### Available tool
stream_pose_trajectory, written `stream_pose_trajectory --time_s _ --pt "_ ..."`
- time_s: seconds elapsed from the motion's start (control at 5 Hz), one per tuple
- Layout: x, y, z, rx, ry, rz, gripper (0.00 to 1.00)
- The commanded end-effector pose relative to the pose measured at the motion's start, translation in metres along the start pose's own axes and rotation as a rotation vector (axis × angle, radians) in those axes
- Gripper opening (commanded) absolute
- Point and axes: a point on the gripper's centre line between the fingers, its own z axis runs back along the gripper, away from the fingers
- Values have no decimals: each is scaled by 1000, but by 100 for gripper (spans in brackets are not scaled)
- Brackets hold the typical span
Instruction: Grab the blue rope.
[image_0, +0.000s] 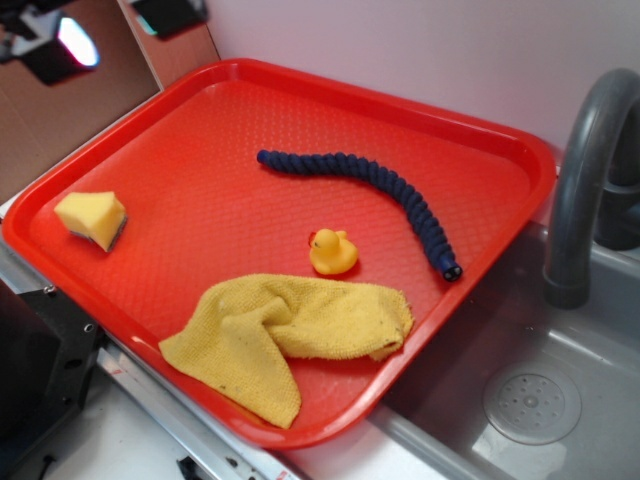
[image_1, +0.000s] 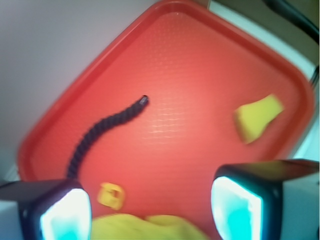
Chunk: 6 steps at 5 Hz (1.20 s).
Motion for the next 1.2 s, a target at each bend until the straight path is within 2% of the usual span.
stream_pose_trajectory --time_s 0.0,0.2,0.4,0.6,1.0 --pt "20 -39 -70 18 -22 163 100" --pt "23 -57 -104 -5 6 162 100" --pt "25 -66 -125 13 7 207 100" --pt "24 -75 -140 -10 28 219 100" --pt "14 -81 -165 0 62 179 100"
